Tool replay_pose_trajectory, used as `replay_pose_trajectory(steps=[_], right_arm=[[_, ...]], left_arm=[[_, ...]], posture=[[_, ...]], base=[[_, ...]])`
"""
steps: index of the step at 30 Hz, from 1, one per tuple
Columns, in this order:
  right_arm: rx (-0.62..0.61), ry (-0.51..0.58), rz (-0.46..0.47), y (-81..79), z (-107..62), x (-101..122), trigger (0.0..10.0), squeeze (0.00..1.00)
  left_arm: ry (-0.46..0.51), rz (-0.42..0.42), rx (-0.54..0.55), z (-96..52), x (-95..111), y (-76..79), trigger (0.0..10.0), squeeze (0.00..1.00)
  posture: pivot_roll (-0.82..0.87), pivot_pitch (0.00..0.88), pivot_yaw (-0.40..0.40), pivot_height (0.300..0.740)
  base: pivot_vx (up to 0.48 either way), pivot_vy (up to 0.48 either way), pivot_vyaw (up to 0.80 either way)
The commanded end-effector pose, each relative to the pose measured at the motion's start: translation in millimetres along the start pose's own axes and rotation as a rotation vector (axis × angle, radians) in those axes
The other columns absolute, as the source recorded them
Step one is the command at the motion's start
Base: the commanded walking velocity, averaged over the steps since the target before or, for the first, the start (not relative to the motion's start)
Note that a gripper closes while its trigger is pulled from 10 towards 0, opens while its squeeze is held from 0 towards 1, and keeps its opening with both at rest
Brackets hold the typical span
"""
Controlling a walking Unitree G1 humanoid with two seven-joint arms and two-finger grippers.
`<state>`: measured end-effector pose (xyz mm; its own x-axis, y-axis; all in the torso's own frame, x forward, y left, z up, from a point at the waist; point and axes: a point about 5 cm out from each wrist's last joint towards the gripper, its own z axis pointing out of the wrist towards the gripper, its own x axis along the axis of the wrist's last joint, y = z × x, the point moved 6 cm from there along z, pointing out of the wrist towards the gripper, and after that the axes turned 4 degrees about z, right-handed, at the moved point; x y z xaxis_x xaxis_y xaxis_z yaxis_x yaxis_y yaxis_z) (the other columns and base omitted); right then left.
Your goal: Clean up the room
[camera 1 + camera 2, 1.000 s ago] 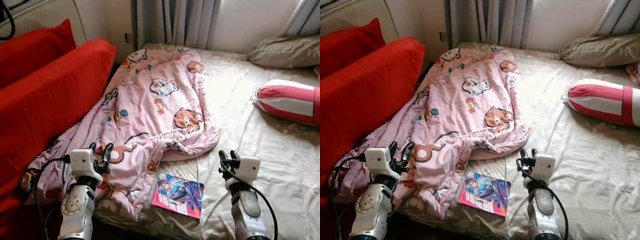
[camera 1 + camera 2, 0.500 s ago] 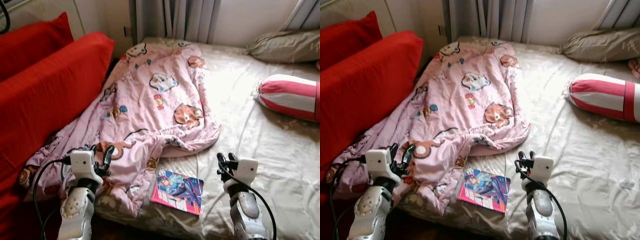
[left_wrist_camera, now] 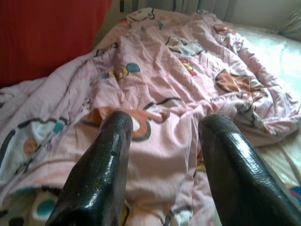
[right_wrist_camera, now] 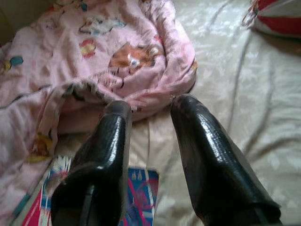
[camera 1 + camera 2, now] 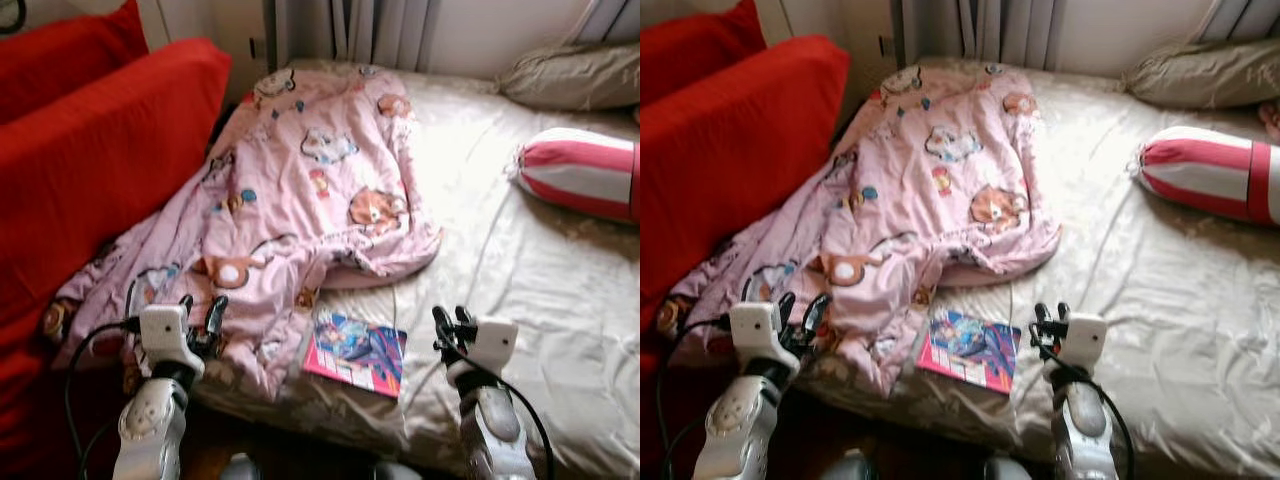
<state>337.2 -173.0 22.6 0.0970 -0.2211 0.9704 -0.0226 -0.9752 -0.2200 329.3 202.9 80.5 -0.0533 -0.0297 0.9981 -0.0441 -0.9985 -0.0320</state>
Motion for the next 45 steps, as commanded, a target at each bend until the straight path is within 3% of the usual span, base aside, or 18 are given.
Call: replay_pose_trajectory(steps=[1, 5, 28, 32, 45], right_arm=[[-0.015, -0.032, 0.008, 3.7, -3.6, -8, 10.0, 0.0], [0.001, -0.022, 0.001, 1.1, -4.5, -7, 10.0, 0.0], [0.014, -0.072, 0.01, -3.2, -8.5, -18, 10.0, 0.0], [0.015, -0.065, 0.013, -3.0, -10.1, -19, 10.0, 0.0], [0.016, -0.079, 0.0, -2.4, -11.2, -21, 10.0, 0.0]], left_arm=[[-0.002, 0.005, 0.0, -2.3, 1, -0.2, 10.0, 0.0], [-0.015, 0.004, -0.006, -4.5, -1, 1.1, 10.0, 0.0], [-0.032, -0.005, -0.027, -9.2, -2, 10.9, 10.0, 0.0], [-0.034, -0.008, -0.029, -9.7, -2, 12.5, 10.0, 0.0], [-0.035, -0.006, -0.027, -9.8, 0, 11.5, 10.0, 0.0]], posture=[[0.06, 0.17, -0.049, 0.655], [0.06, 0.173, -0.049, 0.63], [0.05, 0.16, -0.048, 0.63], [0.06, 0.158, -0.048, 0.606], [0.06, 0.176, -0.051, 0.606]], base=[[0.0, 0.0, 0.0], [0.0, 0.0, 0.0], [0.0, 0.0, 0.0], [0.0, 0.0, 0.0], [0.0, 0.0, 0.0]])
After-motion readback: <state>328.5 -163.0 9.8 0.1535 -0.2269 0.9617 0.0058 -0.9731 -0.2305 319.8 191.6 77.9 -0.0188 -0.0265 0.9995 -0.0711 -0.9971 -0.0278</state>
